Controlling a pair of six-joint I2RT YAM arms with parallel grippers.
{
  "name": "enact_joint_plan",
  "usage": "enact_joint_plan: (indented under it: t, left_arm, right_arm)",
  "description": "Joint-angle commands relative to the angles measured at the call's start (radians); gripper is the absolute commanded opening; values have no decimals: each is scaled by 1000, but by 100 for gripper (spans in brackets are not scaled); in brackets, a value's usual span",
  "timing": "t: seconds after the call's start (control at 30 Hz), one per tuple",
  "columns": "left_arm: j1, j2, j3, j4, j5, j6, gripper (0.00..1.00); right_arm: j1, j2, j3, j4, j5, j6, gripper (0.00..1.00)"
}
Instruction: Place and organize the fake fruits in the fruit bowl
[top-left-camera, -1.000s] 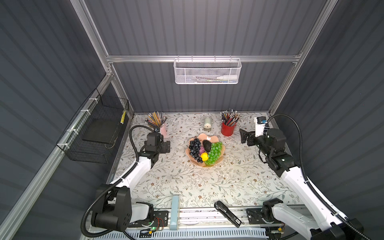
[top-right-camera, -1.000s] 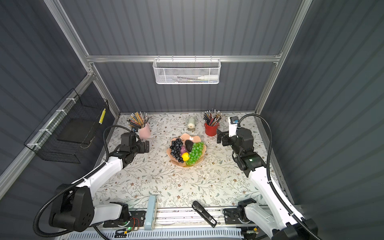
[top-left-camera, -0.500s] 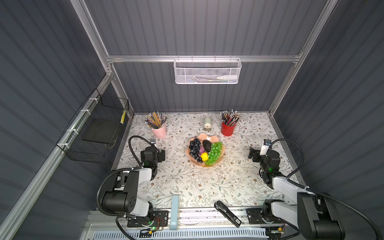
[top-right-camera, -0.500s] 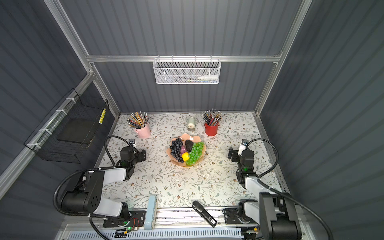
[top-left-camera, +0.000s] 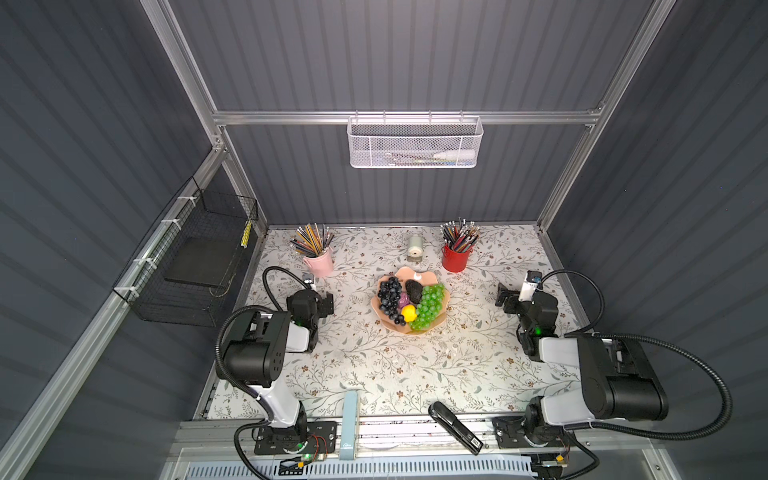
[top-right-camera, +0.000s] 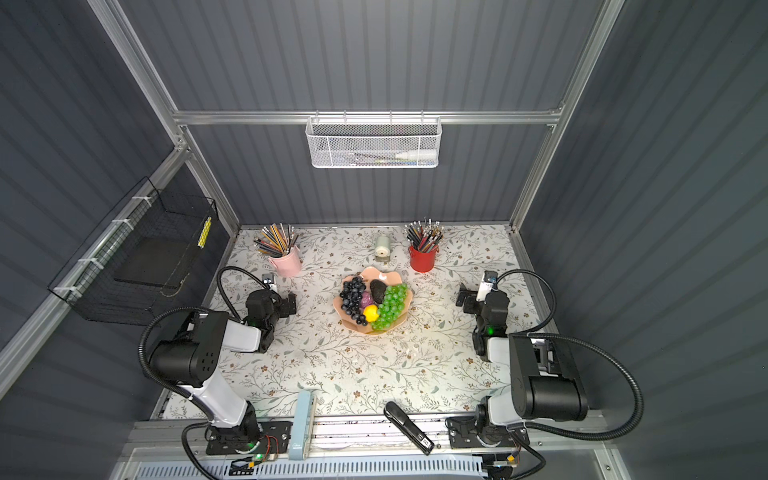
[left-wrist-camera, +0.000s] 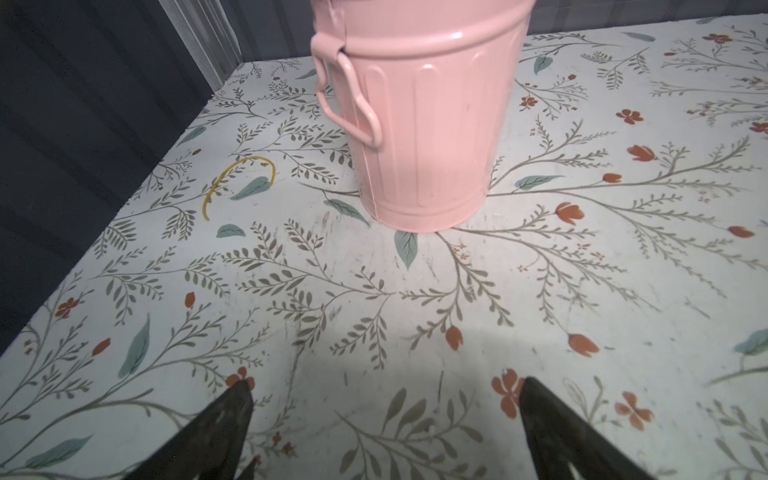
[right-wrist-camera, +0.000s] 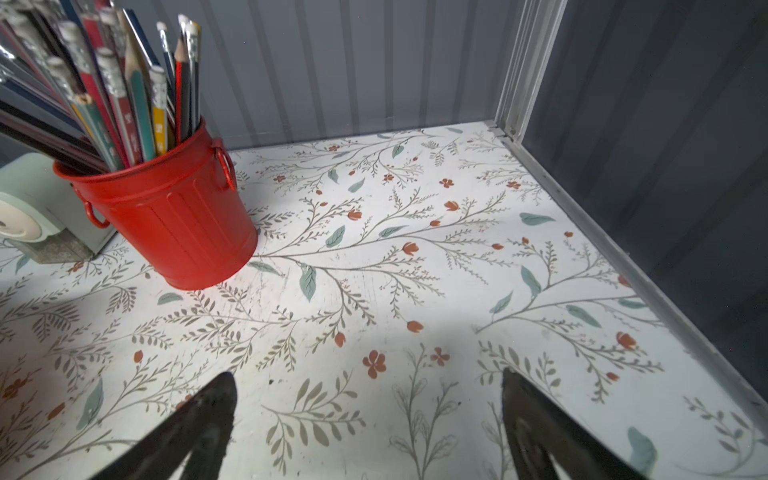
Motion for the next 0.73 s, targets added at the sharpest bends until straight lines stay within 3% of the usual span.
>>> enact_joint_plan:
  t: [0.0, 0.7]
  left_arm:
    - [6, -3, 9, 46, 10, -16, 100]
    - [6, -3, 2, 62, 8, -13, 100]
  right_arm:
    - [-4, -11, 12, -1, -18, 12, 99]
    - [-3, -1, 7, 25, -22, 12, 99]
